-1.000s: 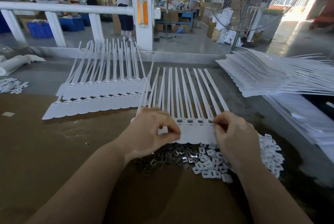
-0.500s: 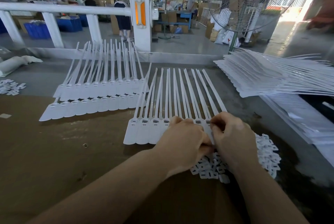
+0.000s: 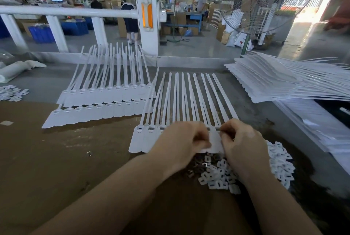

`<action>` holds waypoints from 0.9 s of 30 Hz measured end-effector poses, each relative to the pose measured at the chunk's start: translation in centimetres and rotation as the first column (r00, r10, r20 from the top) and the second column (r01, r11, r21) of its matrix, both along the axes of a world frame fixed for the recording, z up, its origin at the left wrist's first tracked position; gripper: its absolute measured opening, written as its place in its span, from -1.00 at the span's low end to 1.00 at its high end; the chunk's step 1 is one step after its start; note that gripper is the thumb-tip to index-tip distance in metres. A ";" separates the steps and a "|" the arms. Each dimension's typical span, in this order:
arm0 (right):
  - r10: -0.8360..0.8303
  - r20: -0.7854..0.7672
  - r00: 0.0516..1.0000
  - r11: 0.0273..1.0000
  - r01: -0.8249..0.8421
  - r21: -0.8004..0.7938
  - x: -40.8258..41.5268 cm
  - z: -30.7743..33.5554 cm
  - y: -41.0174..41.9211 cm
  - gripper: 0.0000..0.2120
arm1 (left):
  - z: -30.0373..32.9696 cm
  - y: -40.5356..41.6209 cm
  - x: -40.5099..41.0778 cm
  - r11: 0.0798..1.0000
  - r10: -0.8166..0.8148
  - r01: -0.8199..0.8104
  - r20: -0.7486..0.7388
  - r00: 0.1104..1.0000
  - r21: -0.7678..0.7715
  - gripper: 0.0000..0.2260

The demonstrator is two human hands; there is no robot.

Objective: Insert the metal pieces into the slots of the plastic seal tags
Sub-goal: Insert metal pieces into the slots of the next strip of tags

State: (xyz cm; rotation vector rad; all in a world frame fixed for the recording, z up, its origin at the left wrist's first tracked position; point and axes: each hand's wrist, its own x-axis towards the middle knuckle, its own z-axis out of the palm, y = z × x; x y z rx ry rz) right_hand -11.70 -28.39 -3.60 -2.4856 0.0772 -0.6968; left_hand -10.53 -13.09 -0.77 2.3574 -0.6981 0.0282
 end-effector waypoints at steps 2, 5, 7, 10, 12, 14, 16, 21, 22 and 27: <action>-0.008 0.004 1.000 1.000 0.008 -0.005 0.0 0.0 0.0 -0.94 | 0.4 1.9 1.1 0.991 0.092 -0.096 -0.046 0.995 -0.094 -0.86; 0.004 0.008 1.000 1.000 -0.004 -0.011 0.0 -0.1 0.1 -0.94 | 0.6 5.0 2.8 0.968 0.205 -0.213 -0.067 0.976 -0.133 -0.92; 0.014 0.013 1.000 1.000 -0.014 -0.016 0.0 -0.1 0.2 -0.95 | 0.4 6.7 3.6 0.953 0.245 -0.257 -0.092 0.965 -0.158 -0.90; 0.021 0.021 1.000 0.999 -0.020 -0.031 0.0 -0.1 0.2 -0.95 | 0.1 8.2 4.1 0.942 0.269 -0.287 -0.118 0.956 -0.174 -0.88; 0.022 0.023 0.999 0.999 -0.021 -0.038 -0.1 -0.2 0.2 -0.95 | -0.2 8.8 4.2 0.929 0.285 -0.309 -0.139 0.948 -0.205 -0.88; 0.020 0.019 1.000 0.999 -0.020 -0.043 -0.1 -0.2 0.2 -0.95 | -0.4 9.2 4.4 0.921 0.322 -0.342 -0.128 0.938 -0.185 -0.89; 0.023 0.013 1.000 0.999 -0.022 -0.049 -0.1 -0.2 0.2 -0.94 | -0.4 9.3 4.5 0.927 0.338 -0.350 -0.104 0.935 -0.135 -0.89; 0.030 0.007 1.000 0.998 -0.029 -0.053 0.0 -0.1 0.2 -0.93 | -0.1 9.3 4.9 0.947 0.318 -0.322 -0.116 0.941 -0.018 -0.91; 0.031 0.002 1.000 0.998 -0.031 -0.054 0.0 -0.1 0.3 -0.93 | -0.1 9.3 5.1 0.949 0.312 -0.315 -0.129 0.941 -0.001 -0.92; 0.029 -0.004 1.000 0.998 -0.029 -0.056 0.0 -0.1 0.2 -0.93 | -0.1 9.2 5.5 0.947 0.319 -0.317 -0.190 0.928 0.043 -0.93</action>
